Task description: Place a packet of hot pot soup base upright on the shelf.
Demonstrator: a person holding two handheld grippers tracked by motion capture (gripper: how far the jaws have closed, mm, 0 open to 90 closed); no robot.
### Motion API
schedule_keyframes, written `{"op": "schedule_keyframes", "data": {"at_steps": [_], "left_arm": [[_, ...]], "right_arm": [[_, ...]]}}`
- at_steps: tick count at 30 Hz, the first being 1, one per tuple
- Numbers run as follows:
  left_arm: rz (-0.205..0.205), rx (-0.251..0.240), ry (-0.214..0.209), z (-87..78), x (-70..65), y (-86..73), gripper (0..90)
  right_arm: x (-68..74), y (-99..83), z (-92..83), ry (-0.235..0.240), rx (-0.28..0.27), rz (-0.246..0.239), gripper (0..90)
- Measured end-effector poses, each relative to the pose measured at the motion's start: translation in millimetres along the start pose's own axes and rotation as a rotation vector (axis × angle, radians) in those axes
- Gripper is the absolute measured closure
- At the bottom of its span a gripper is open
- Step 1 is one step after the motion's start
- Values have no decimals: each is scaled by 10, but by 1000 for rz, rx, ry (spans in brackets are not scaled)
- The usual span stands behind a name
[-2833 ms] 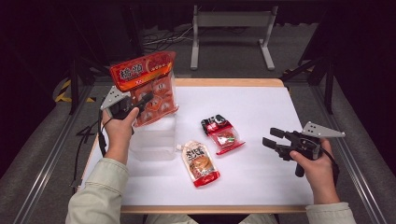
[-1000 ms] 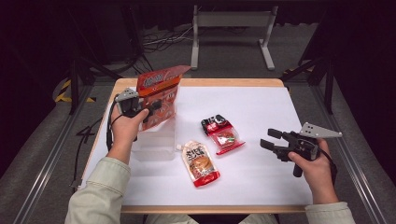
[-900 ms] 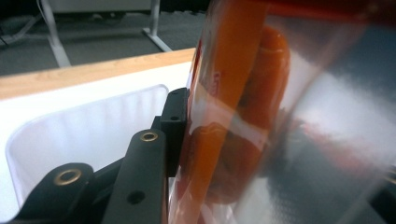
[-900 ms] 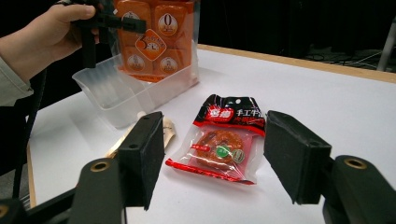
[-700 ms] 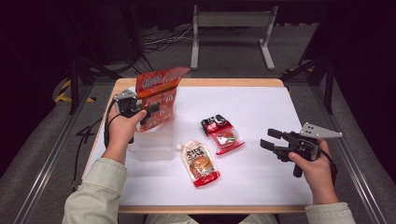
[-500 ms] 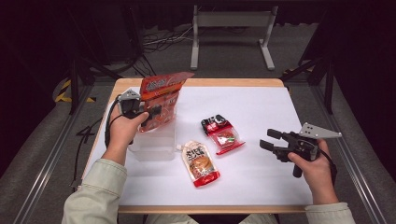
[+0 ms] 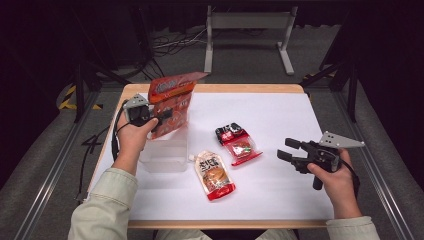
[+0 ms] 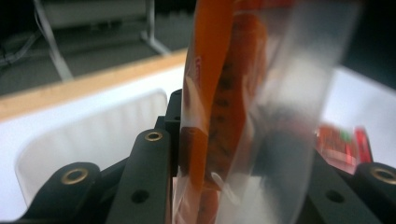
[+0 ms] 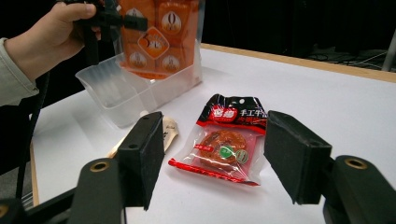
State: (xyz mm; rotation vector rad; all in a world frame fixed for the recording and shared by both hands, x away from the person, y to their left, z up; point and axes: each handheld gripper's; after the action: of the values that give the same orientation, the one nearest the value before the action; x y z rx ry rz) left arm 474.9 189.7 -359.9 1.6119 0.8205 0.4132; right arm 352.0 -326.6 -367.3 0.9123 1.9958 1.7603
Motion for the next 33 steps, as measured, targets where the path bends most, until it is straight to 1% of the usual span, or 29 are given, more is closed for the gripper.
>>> {"op": "schedule_keyframes", "data": {"at_steps": [1, 2, 3, 4, 5, 6, 7, 8, 9, 10, 11, 12, 13, 15, 16, 17, 18, 20, 22, 24, 26, 27, 28, 30, 31, 33], "left_arm": [[8, -3, 1, -2, 19, 1, 706], [2, 3, 4, 2, 33, -5, 706], [-1, 23, -4, 9, 52, -3, 706], [-1, 23, -4, 9, 52, -3, 705], [-6, 63, 2, 17, 47, 14, 704], [-3, 99, 6, 17, 44, 30, 704], [-25, 111, 1, 18, 33, 33, 700], [-25, 111, 1, 18, 33, 33, 695], [-46, 130, 6, 7, 22, 45, 690], [-46, 130, 6, 7, 22, 45, 684], [-23, 196, 30, -8, 11, 70, 678], [-23, 196, 30, -8, 11, 70, 677], [-4, 236, 36, -24, -2, 62, 671], [-2, 231, 30, -43, 2, 60, 669], [-4, 247, 31, -75, 4, 56, 666], [5, 252, 32, -89, 13, 54, 662], [5, 252, 32, -89, 13, 54, 663], [16, 258, 19, -123, 47, 20, 673], [-17, 242, 5, -151, 89, -31, 687], [-54, 220, 3, -186, 140, -102, 697], [-60, 217, 2, -195, 157, -131, 701], [-74, 221, -2, -208, 179, -198, 701], [-79, 202, 0, -237, 188, -248, 701], [-58, 198, -3, -250, 162, -273, 701], [-34, 198, 2, -254, 151, -278, 701], [-35, 195, 2, -257, 133, -289, 701]], "right_arm": [[-5, -4, 1, 1, 1, 2, 390], [-9, -7, 3, 0, 2, 2, 390], [-10, -11, 6, 0, 3, 4, 390], [-10, -13, 9, 2, 3, 2, 389], [-8, -12, 10, 2, 4, 0, 390], [-5, -10, 9, 4, 4, 0, 389], [-3, -8, 6, 3, 4, 2, 390], [-2, -6, 3, 3, 3, 2, 389], [-1, -6, 1, 2, 2, 2, 389], [-1, -6, 1, 2, 2, 2, 389], [4, -3, -3, 3, 1, 1, 389], [4, -3, -3, 3, 1, 1, 389], [6, 1, -8, 4, -1, 0, 389], [7, 1, -11, 4, -1, 1, 389], [-1, -4, -15, 2, -1, 4, 389], [-7, -8, -15, -1, 2, 3, 389], [-11, -13, -11, 0, 3, 3, 389], [-6, -17, -6, 1, 7, 6, 389], [4, -13, -5, 5, 4, 5, 389], [7, -10, -8, 6, 3, 3, 389], [7, -11, -9, 5, 3, 3, 389], [4, -19, -5, 6, 5, 6, 388], [2, -22, -1, 5, 6, 5, 388], [3, -27, 7, 7, 10, 4, 388], [5, -29, 11, 7, 12, 5, 388], [10, -28, 17, 11, 11, 5, 386]]}}
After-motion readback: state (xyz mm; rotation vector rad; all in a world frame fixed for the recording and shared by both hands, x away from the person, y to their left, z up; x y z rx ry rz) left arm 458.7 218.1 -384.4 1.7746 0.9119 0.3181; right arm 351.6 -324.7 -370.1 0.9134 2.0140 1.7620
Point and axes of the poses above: each handheld gripper's, and its own axes: z roughly forward along the jaws, y roughly out of its top, x roughly to its left, and after that the axes turned 7 degrees about -x, right-handed
